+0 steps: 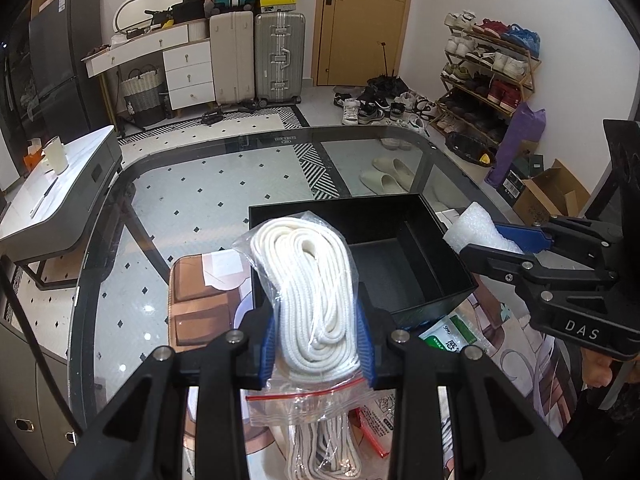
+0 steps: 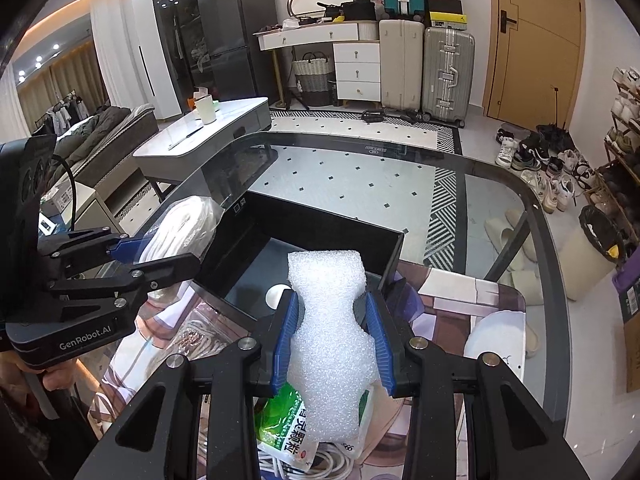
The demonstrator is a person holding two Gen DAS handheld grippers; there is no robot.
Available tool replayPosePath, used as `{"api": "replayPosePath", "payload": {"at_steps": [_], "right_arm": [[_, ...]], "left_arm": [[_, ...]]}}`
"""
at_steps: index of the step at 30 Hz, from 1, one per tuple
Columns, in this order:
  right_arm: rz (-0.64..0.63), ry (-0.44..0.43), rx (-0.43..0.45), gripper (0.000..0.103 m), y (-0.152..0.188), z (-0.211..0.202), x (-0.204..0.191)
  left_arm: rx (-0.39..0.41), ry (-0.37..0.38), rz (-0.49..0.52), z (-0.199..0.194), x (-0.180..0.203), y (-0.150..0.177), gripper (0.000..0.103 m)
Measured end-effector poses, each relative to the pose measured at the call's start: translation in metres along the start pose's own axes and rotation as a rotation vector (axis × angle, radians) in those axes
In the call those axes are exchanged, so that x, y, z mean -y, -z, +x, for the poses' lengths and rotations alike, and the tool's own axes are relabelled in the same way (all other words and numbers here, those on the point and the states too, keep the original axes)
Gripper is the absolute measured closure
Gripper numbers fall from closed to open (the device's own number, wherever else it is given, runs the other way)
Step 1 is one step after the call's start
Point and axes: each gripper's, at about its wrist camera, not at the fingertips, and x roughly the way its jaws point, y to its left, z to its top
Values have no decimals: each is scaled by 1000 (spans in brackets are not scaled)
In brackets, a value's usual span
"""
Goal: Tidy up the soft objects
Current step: 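Carry the rope bag with left tool while right tool carries foam toward the black box, then lower and release the rope bag in the box while right tool releases the foam beside it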
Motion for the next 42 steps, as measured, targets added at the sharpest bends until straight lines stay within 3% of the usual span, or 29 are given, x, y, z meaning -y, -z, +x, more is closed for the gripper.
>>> {"api": "replayPosePath", "payload": {"at_steps": [28,42], "right_arm": [[-3,-45,-13,68,-38,36,-4],[13,-69,-64,68,-39,69,1]], "left_arm": [[-43,24,6,34,5,-26,72],[-94,24,1,59,1,-26,72]]}}
